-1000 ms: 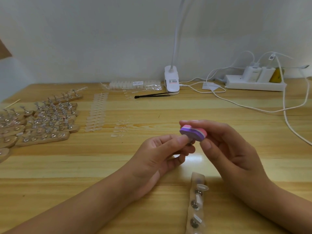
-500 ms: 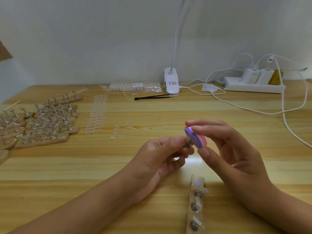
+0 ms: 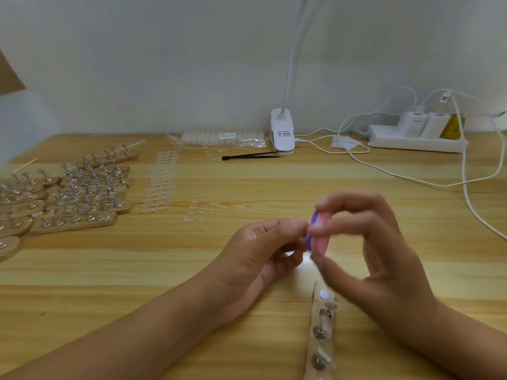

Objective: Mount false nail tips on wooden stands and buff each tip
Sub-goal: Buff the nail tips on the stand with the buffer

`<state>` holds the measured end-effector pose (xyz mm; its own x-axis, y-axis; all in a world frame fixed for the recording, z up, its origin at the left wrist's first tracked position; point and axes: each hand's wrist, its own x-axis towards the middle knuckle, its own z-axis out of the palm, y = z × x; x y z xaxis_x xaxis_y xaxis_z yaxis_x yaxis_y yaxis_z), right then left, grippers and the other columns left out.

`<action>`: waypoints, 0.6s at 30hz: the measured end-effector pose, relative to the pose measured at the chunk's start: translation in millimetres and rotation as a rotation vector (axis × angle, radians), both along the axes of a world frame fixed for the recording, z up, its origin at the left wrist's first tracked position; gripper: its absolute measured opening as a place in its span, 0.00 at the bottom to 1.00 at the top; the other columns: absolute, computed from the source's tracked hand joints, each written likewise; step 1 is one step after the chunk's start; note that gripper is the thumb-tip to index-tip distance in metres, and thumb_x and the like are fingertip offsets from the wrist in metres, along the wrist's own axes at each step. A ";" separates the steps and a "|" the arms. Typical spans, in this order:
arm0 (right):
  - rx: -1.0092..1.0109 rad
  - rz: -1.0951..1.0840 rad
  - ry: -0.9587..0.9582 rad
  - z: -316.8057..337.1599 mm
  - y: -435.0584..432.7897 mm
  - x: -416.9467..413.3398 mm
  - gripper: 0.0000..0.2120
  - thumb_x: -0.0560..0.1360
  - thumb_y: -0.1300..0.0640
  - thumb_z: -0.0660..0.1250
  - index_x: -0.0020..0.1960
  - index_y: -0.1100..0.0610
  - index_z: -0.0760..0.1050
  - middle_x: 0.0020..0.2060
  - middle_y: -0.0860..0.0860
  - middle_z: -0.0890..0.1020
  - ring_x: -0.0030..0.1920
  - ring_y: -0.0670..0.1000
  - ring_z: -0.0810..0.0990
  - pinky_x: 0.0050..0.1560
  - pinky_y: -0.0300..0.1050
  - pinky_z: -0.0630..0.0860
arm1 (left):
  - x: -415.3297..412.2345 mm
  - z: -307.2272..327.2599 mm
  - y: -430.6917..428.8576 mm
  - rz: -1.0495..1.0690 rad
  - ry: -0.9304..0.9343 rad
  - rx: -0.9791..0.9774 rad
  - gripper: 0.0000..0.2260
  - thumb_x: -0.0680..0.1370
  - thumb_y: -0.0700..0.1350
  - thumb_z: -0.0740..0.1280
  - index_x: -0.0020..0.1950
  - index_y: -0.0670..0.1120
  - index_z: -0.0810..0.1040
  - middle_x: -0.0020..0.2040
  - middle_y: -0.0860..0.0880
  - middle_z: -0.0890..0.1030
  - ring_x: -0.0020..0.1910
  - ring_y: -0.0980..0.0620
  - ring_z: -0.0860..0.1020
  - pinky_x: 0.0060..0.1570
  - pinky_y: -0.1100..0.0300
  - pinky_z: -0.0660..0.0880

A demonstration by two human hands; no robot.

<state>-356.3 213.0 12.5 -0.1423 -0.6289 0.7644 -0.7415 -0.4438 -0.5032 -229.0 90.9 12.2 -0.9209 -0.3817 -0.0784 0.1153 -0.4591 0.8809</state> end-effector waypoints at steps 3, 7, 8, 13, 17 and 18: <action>-0.006 -0.027 -0.005 0.2 0.2 -1.1 0.11 0.72 0.58 0.70 0.52 0.51 0.74 0.55 0.49 0.73 0.60 0.52 0.74 0.62 0.52 0.71 | -0.5 -0.3 0.1 -0.011 -0.004 -0.026 0.11 0.66 0.51 0.73 0.42 0.45 0.84 0.37 0.51 0.81 0.38 0.58 0.77 0.43 0.66 0.77; -0.031 -0.023 0.073 -2.2 -0.3 0.2 0.12 0.71 0.59 0.71 0.52 0.51 0.74 0.54 0.48 0.72 0.59 0.49 0.75 0.67 0.50 0.67 | -0.4 -0.2 0.0 -0.024 0.001 -0.028 0.13 0.67 0.51 0.73 0.45 0.43 0.82 0.37 0.50 0.81 0.37 0.57 0.78 0.42 0.65 0.77; -0.027 -0.028 0.040 -1.0 -1.0 -2.0 0.11 0.71 0.59 0.71 0.52 0.51 0.74 0.54 0.48 0.73 0.59 0.51 0.75 0.64 0.51 0.69 | -0.7 -0.9 -0.3 -0.013 0.000 -0.025 0.12 0.66 0.51 0.73 0.43 0.44 0.83 0.37 0.51 0.81 0.37 0.58 0.78 0.42 0.65 0.77; -0.036 -0.033 0.135 -2.5 1.2 -1.6 0.12 0.71 0.59 0.70 0.53 0.51 0.73 0.54 0.47 0.73 0.60 0.46 0.75 0.71 0.52 0.63 | 0.0 -1.0 -0.7 -0.026 -0.014 -0.054 0.16 0.68 0.51 0.73 0.48 0.41 0.81 0.38 0.50 0.81 0.39 0.56 0.77 0.45 0.63 0.77; -0.024 -0.056 0.060 1.9 1.2 -7.7 0.12 0.71 0.59 0.69 0.52 0.50 0.72 0.56 0.47 0.72 0.61 0.49 0.73 0.65 0.59 0.70 | -0.2 0.6 1.9 -0.028 -0.012 -0.075 0.07 0.66 0.50 0.73 0.39 0.48 0.84 0.37 0.52 0.82 0.39 0.59 0.79 0.45 0.67 0.77; -0.029 -0.051 0.098 1.3 2.8 -6.6 0.12 0.71 0.59 0.69 0.52 0.50 0.72 0.55 0.47 0.72 0.61 0.48 0.73 0.68 0.58 0.68 | 0.0 -0.1 1.8 -0.030 -0.014 -0.084 0.08 0.66 0.51 0.73 0.40 0.47 0.84 0.38 0.52 0.82 0.39 0.58 0.79 0.45 0.66 0.76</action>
<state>-362.9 215.8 13.8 -0.0976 -0.5998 0.7942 -0.8085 -0.4175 -0.4147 -229.0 92.7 12.1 -0.9310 -0.3600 -0.0603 0.0900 -0.3865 0.9179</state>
